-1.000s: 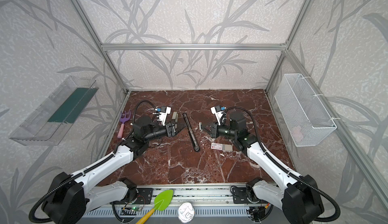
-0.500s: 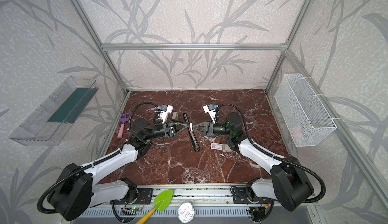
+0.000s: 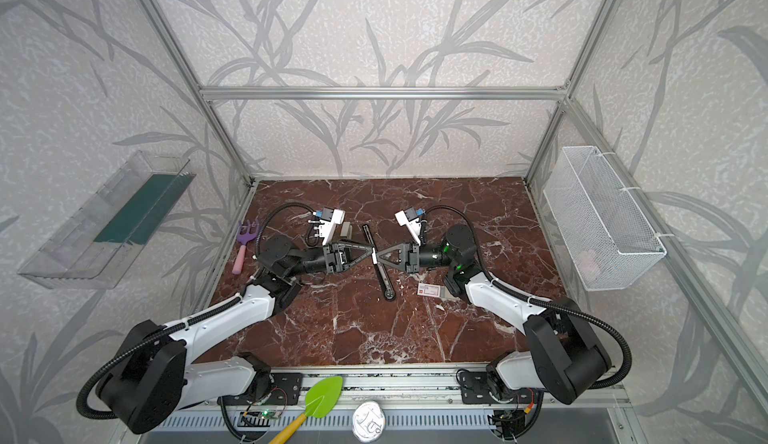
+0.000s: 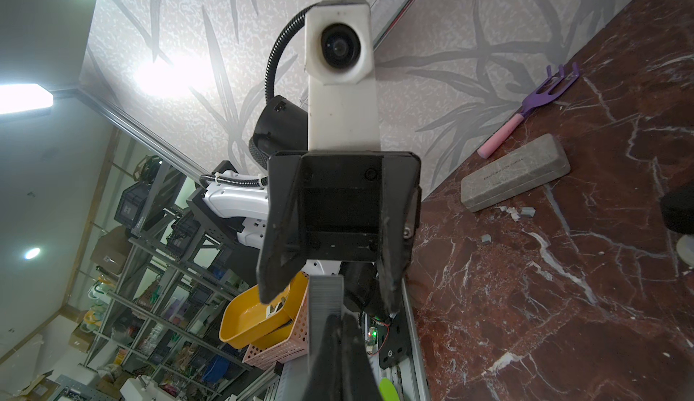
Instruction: Load the staples into the stapler
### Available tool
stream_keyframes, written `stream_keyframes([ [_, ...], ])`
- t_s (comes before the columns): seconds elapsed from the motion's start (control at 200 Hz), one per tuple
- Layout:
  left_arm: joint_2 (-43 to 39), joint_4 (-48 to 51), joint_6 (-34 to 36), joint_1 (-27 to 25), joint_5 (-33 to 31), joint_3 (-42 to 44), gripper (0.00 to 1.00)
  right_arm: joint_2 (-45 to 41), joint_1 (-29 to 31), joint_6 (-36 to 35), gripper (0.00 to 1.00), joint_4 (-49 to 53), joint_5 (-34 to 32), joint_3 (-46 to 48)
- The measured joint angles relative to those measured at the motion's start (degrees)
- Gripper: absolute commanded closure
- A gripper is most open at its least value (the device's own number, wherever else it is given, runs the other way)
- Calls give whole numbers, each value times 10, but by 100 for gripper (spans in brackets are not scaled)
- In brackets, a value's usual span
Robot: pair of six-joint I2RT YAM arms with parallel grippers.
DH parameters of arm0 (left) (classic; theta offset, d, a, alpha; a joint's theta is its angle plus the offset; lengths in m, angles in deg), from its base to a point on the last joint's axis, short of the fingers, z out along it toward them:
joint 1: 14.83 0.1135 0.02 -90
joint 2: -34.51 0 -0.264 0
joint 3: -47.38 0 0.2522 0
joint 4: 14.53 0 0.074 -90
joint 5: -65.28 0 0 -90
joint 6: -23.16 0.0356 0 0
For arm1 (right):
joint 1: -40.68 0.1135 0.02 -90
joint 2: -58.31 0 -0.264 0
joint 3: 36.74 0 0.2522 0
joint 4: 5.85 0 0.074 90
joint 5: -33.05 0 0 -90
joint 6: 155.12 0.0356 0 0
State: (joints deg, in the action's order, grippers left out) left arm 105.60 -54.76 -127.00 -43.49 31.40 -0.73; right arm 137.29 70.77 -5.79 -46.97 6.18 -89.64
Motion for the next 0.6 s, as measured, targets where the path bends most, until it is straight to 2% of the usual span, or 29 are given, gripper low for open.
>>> stream_keyframes([
  [0.2, 4, 0, -1, 0, 4, -1, 65, 1, 1, -9, 100, 6, 0, 0],
  [0.6, 14, -4, -16, 0, 11, -4, 77, 1, 1, -24, 100, 29, -1, 0],
])
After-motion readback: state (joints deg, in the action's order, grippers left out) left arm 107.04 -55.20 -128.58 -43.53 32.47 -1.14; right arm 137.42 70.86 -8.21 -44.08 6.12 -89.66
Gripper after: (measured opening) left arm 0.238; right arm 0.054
